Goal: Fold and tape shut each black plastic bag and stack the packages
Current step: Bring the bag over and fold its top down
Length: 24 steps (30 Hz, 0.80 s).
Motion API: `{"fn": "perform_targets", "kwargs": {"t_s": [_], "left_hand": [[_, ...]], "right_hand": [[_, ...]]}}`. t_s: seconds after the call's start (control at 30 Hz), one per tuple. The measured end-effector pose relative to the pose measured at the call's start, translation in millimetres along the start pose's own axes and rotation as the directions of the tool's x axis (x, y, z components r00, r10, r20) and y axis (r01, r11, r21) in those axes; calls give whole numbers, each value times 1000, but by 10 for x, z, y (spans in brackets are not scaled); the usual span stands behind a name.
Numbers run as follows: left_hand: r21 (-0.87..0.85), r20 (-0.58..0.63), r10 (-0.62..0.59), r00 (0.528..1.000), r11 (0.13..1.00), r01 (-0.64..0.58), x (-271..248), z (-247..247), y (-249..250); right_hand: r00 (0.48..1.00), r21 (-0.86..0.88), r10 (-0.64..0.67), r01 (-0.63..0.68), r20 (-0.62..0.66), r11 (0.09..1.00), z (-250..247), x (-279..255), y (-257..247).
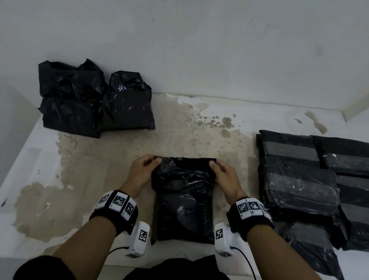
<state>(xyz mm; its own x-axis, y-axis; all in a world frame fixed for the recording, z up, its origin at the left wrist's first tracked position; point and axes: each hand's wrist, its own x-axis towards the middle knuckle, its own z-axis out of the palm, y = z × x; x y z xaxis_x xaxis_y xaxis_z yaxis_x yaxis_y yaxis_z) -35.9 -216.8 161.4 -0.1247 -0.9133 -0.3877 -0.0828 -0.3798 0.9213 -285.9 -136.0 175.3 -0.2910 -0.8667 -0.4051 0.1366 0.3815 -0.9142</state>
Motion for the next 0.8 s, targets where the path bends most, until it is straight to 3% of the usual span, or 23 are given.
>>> {"fn": "perform_targets", "kwargs": {"t_s": [0.1, 0.2, 0.27, 0.37, 0.53, 0.8], "left_hand": [[0, 24, 9, 1000, 1000, -9, 53, -28, 76], [246, 173, -65, 983, 969, 21, 111, -86, 9], [428, 272, -142, 952, 904, 13, 122, -156, -100], [558, 278, -149, 949, 829, -33, 141, -238, -236], [571, 220, -89, 971, 819, -54, 76, -262, -170], [288, 149, -107, 983, 956, 60, -83, -58, 130]], "right_hand": [[1000, -20, -6, 5, -25, 1000, -62, 56, -87], [999, -96, 29, -31, -15, 995, -94, 56, -51], [997, -233, 74, -66, 26, 970, -109, 50, 60], [995, -482, 104, -85, 13, 872, -113, 9, 121], [997, -630, 35, -74, -74, 773, -130, -66, 66], [992, -511, -5, -63, -130, 857, -114, -45, -64]]}}
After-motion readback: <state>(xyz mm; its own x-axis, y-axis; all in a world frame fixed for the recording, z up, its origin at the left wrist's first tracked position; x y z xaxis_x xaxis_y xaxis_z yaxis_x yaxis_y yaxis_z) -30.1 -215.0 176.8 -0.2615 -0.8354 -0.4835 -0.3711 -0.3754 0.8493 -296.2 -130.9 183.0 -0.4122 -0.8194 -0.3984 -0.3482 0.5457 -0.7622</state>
